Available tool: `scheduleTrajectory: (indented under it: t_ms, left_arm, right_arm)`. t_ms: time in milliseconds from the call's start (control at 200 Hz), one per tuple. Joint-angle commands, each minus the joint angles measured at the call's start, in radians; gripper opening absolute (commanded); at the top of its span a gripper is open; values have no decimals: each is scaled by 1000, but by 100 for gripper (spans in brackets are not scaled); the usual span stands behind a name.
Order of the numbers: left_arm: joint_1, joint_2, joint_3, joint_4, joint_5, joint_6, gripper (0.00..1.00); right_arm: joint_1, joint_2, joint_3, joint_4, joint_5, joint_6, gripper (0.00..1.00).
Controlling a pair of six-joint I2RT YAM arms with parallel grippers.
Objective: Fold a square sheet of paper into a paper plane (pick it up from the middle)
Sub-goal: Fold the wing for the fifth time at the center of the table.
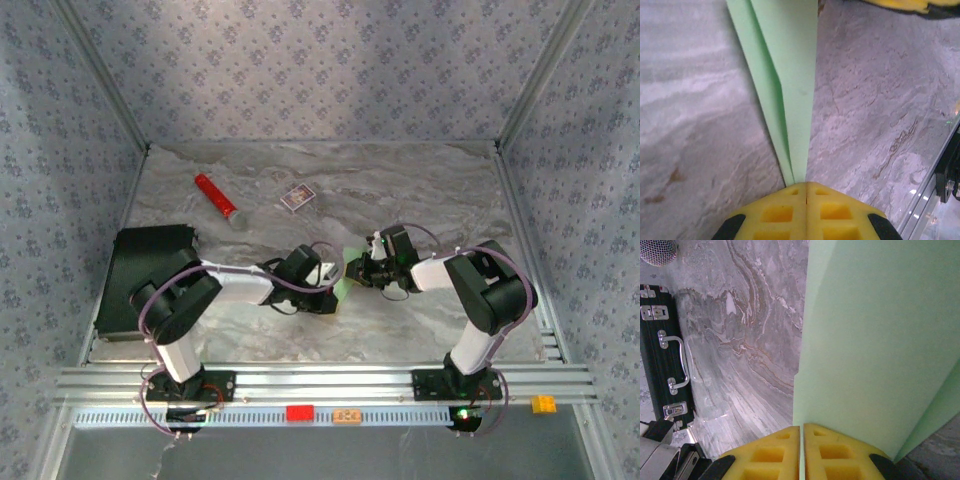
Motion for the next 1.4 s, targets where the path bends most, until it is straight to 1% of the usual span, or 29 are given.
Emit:
scheduleTrajectory:
  t_ms: [0, 235, 365, 485, 625, 790, 904, 994, 1114, 1279, 1394]
  left_arm:
    - [-23, -29, -43, -118, -5, 23, 0]
    - [-27, -125, -22, -100, -50, 17, 0]
    - [-18, -125, 24, -76, -49, 11, 0]
    - [4, -77, 70, -21, -21, -15, 0]
    - [20, -6, 123, 38, -23, -43, 0]
    - [28, 91, 204, 31, -55, -42, 0]
    - [41, 144, 224, 24, -82, -40, 0]
    - [41, 167, 225, 0, -83, -36, 0]
    - [39, 162, 188, -38, -121, -26, 0]
    - [27, 158, 143, -82, -112, -2, 0]
    - [27, 135, 91, -63, -77, 7, 0]
  right_arm:
    - [6, 48, -23, -115, 96, -8, 13]
    - [8, 47, -22, -113, 95, -4, 13]
    - [8, 49, -20, -111, 94, -1, 13]
    - [9, 50, -20, -111, 90, 0, 13]
    - [10, 48, -22, -111, 91, -1, 13]
    - [9, 50, -20, -104, 86, 4, 13]
    - [10, 47, -25, -99, 88, 7, 13]
    - [9, 47, -26, -97, 84, 8, 14]
    - [9, 43, -31, -91, 84, 10, 14]
    - [9, 26, -25, -80, 71, 15, 15]
    - [-2, -28, -10, -129, 73, -9, 15]
